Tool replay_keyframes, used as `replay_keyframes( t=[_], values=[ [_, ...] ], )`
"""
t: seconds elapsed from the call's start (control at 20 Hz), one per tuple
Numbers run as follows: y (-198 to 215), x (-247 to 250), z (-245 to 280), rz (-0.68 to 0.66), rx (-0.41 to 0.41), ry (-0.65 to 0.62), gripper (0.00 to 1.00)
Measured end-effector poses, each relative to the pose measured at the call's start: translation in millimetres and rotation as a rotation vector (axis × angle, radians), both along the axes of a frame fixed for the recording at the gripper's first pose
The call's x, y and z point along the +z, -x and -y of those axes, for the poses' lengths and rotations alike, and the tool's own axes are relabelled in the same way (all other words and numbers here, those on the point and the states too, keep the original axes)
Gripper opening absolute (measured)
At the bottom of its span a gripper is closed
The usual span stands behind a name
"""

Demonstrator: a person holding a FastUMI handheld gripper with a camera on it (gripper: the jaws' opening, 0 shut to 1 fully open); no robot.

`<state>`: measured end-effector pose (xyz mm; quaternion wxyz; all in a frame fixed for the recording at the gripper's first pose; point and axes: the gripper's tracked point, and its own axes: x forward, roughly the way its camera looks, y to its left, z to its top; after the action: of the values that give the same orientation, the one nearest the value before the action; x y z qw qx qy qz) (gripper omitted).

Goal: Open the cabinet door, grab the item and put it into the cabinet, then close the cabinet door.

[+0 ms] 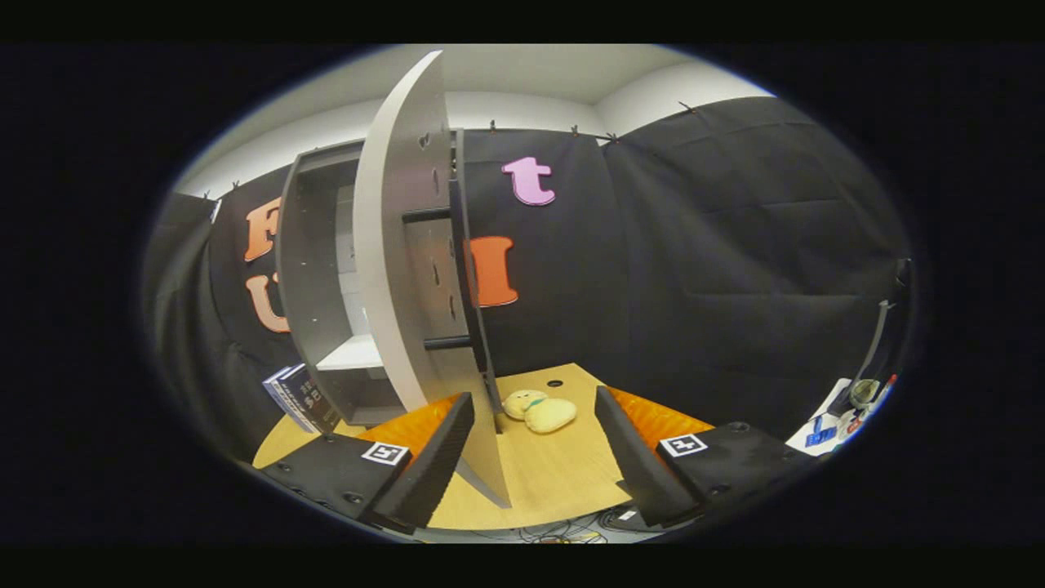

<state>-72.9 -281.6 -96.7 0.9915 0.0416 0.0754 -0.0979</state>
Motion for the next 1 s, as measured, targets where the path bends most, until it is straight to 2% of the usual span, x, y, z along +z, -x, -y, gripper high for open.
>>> replay_keyframes(
  t=[0.35, 0.55, 0.65, 1.0],
  values=[
    [-2, -3, -46, 0.022, -0.044, -0.011, 0.96],
    [-10, -6, -79, 0.027, -0.038, -0.007, 0.96],
    [-18, -7, -101, 0.024, -0.015, 0.001, 0.96],
    [-70, -23, -204, -0.001, 0.148, -0.014, 0.97]
  ],
)
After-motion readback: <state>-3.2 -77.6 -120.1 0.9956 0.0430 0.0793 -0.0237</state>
